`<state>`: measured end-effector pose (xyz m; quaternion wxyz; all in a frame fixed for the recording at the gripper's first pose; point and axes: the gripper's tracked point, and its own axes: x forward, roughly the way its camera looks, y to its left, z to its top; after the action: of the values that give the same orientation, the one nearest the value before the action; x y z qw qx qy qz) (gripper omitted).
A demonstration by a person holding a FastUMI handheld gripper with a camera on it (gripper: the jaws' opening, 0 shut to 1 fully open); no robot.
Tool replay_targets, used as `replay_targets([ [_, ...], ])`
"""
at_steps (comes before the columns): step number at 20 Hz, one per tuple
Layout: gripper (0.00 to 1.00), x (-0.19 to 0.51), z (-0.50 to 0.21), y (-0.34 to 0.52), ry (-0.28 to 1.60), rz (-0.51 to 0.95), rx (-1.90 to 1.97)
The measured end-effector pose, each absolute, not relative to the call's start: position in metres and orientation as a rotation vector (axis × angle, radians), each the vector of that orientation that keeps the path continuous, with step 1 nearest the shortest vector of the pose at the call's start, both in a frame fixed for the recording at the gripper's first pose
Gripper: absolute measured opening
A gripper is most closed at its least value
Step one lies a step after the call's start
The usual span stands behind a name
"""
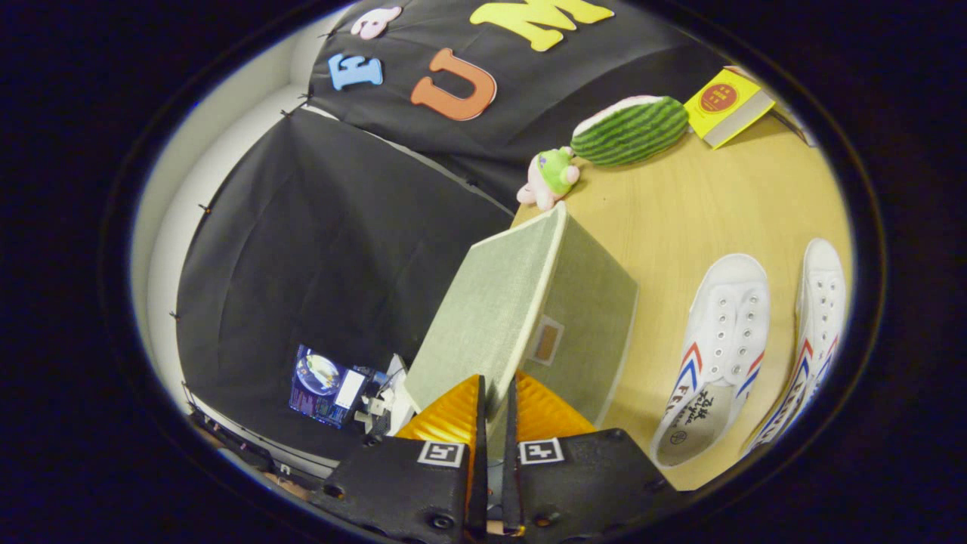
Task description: Open the storage box then place both shoes into the box .Put the left shoe in first, then the right shoe, with the right side of both shoes facing outward in a uniform manner.
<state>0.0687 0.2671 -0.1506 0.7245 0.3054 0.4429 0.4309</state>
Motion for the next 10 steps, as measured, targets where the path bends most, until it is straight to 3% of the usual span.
replay_targets([
  [2,0.06,0.069,-0.136,0.273,0.962,0.965,0.701],
  [10,0.06,0.061,-0.046,0.314,0.862,1.033,0.640],
])
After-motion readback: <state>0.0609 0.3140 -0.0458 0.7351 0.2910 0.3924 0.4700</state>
